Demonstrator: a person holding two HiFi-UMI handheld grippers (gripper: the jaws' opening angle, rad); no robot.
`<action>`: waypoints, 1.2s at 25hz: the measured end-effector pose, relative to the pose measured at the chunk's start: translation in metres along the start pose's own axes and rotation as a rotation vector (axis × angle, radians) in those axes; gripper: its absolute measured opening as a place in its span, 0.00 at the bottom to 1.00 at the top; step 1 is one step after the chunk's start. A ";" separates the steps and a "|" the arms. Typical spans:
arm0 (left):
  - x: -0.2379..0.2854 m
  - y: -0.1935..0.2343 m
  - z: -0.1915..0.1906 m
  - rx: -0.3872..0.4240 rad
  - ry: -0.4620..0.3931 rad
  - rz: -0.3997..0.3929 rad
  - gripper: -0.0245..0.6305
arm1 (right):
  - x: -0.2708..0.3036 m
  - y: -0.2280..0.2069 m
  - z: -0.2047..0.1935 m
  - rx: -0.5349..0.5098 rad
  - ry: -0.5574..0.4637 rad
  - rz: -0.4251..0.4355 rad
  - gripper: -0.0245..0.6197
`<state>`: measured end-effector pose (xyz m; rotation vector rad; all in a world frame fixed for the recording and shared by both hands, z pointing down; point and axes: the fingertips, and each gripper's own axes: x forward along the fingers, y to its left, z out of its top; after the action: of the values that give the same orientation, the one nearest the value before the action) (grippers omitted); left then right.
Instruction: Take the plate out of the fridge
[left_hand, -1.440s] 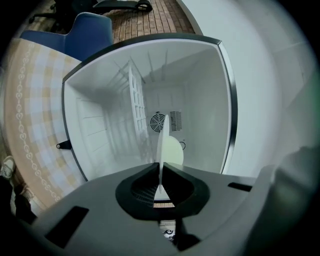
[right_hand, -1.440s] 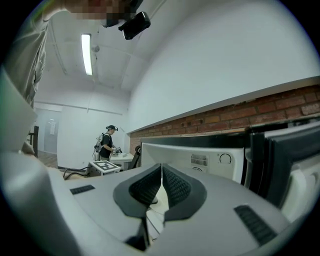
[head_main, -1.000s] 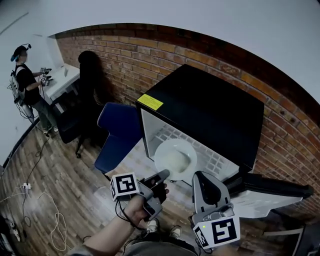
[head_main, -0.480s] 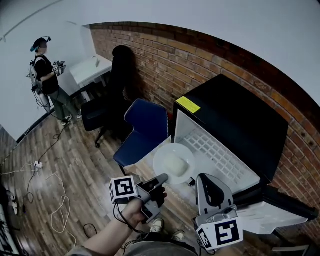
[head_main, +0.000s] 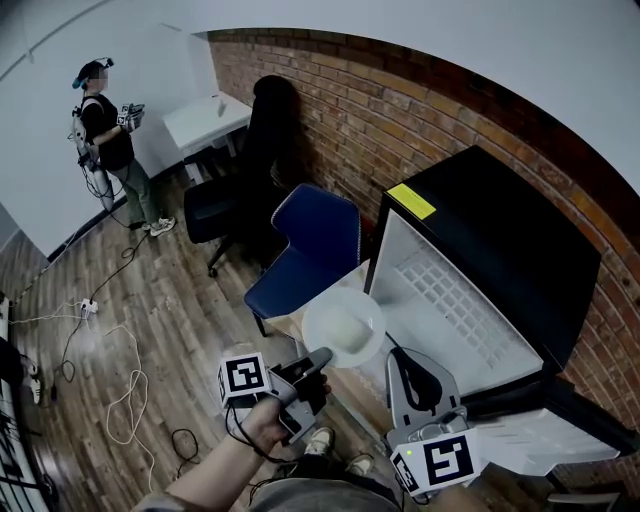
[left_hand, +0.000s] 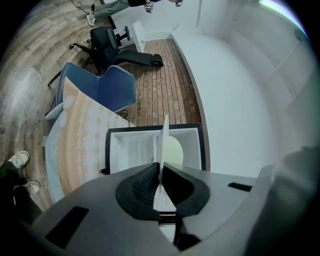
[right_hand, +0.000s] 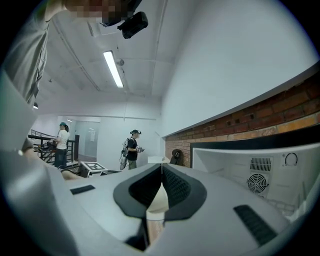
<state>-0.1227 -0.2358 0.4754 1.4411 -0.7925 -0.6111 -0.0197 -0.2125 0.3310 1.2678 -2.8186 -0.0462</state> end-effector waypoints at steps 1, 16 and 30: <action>-0.002 0.002 0.000 -0.002 0.000 0.000 0.08 | 0.001 0.002 -0.002 0.000 0.005 0.006 0.08; -0.009 0.024 -0.005 -0.032 0.028 0.015 0.08 | 0.000 0.013 -0.028 0.001 0.071 0.011 0.08; -0.005 0.026 -0.002 -0.037 0.038 0.016 0.08 | 0.000 0.009 -0.027 -0.007 0.074 0.000 0.08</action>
<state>-0.1265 -0.2292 0.5010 1.4081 -0.7581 -0.5816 -0.0252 -0.2067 0.3588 1.2418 -2.7536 -0.0097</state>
